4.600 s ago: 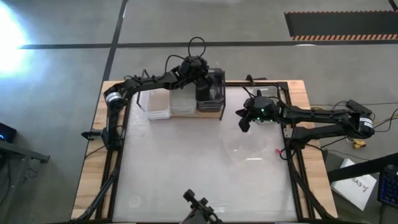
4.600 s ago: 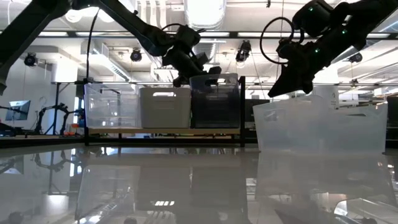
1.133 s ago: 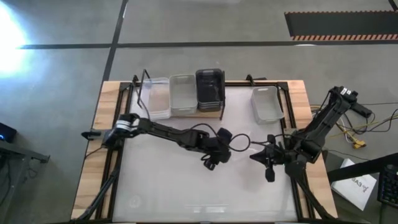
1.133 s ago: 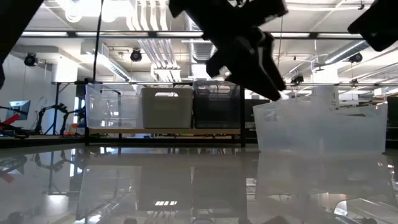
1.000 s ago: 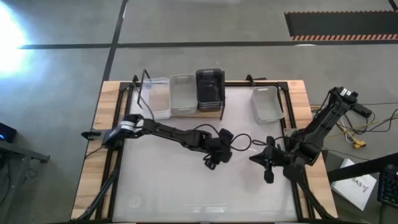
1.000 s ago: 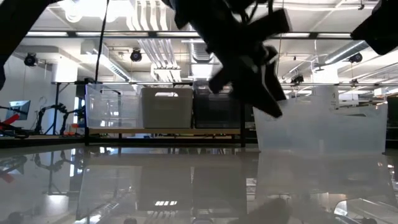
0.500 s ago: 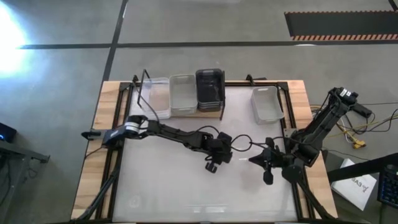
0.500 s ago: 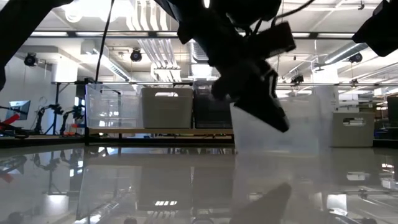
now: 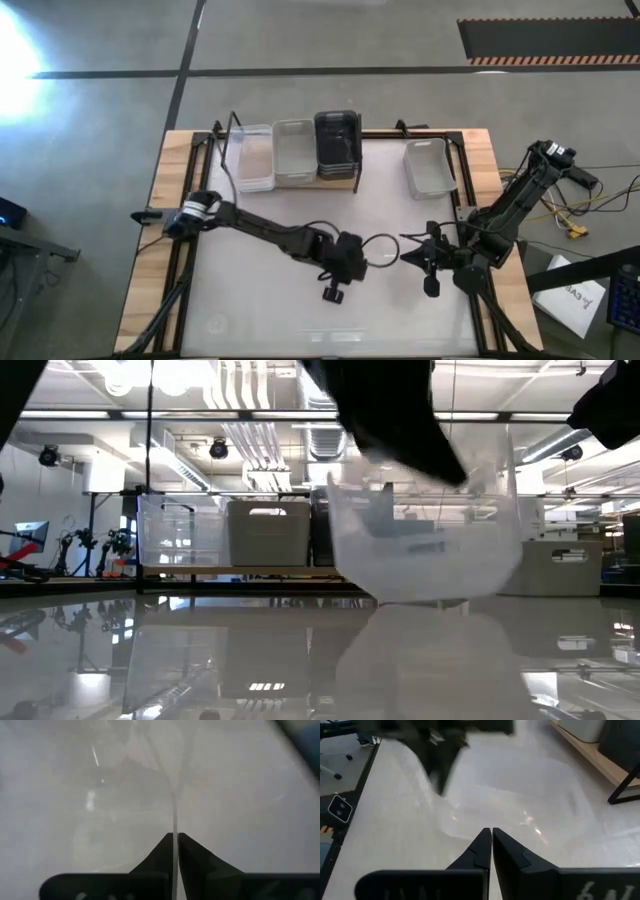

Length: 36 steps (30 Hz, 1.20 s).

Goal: Stack baskets on shelf by color
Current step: Stack the transparent bin on top of the transparent bin on the shelf

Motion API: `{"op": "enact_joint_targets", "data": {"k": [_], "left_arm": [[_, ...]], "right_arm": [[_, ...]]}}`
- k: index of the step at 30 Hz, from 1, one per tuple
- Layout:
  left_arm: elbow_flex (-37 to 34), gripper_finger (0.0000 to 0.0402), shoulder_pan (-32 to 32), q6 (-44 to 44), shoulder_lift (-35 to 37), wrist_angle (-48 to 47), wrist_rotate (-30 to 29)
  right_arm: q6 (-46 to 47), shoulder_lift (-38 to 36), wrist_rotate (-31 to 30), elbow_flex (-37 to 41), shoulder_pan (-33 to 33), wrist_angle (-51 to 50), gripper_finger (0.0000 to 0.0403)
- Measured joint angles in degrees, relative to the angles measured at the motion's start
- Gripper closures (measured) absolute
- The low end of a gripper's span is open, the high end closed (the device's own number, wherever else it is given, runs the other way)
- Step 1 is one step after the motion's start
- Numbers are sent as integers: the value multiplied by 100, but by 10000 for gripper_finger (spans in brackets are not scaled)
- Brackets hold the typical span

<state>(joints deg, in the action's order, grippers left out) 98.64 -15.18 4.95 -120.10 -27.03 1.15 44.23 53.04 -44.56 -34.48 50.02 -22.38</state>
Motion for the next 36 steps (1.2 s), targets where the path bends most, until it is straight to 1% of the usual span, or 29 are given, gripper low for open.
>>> {"op": "enact_joint_targets", "data": {"k": [2,5,6,11,13,16,18,20,24,27,30,33,36], "left_arm": [[-1,401,-173,-341,196,-58,-61],[-56,401,-491,-781,553,-283,-497],[-54,401,-609,-936,682,-364,-704],[-36,401,-1163,-1817,1402,-1375,-1916],[-43,401,-1270,-2101,1745,-1786,-2393],[-54,401,-1281,-2243,2224,-2593,-3070],[-54,401,-1094,-2164,2535,-3045,-3351],[-56,401,-761,-1986,2837,-3544,-3475],[-156,402,243,-1481,3336,-4280,-3495],[-441,402,1068,-951,3587,-4430,-3471],[-921,401,1777,-466,3803,-4411,-3121],[-1488,401,2211,66,3873,-4438,-2968],[-1921,401,2438,510,3874,-4360,-2907]], "right_arm": [[-71,0,0,0,0,20,394],[-155,2,0,0,0,23,394],[-189,2,2,2,0,18,394],[-415,59,-1,2,0,40,394],[-461,87,-9,2,0,42,394],[-498,154,-47,2,0,91,394],[-523,195,-48,4,0,82,394],[-525,236,-48,4,0,84,394],[-488,330,-66,4,0,96,394],[-488,399,-70,4,0,132,394],[-518,462,-71,4,0,132,394],[-532,502,-98,4,0,136,394],[-532,516,-105,4,0,152,394]]}}
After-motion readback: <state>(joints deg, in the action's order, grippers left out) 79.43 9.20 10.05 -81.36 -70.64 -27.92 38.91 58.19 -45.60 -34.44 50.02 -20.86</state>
